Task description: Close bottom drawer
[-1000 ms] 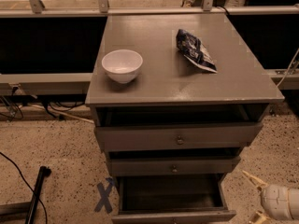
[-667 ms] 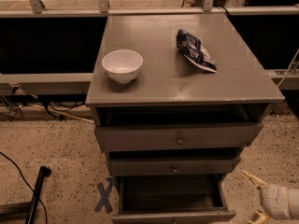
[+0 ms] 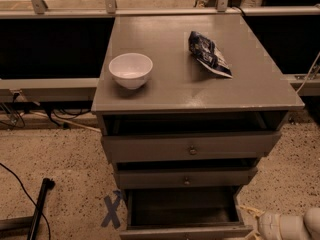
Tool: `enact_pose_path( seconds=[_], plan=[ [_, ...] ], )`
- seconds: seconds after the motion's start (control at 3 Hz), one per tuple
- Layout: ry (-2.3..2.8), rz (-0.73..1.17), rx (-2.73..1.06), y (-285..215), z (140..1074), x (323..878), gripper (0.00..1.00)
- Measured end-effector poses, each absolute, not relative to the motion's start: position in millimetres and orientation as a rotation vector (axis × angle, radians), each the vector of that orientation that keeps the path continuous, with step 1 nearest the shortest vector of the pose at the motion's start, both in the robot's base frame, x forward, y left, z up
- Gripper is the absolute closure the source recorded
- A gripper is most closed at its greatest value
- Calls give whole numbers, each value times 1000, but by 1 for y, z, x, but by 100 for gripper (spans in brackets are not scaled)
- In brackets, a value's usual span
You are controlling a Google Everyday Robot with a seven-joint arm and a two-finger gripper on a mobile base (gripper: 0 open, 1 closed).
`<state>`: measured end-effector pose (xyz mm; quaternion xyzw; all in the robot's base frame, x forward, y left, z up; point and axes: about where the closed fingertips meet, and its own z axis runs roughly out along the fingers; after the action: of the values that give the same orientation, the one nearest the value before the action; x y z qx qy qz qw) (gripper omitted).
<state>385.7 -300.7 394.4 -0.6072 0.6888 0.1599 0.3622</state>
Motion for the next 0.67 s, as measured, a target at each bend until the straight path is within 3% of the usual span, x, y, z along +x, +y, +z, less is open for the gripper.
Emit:
enact_pose_path(
  seconds=[0.33, 0.67],
  plan=[
    [1841, 419, -1579, -300, 303, 382, 56],
    [1867, 422, -1576, -299, 266, 380, 79]
  ],
)
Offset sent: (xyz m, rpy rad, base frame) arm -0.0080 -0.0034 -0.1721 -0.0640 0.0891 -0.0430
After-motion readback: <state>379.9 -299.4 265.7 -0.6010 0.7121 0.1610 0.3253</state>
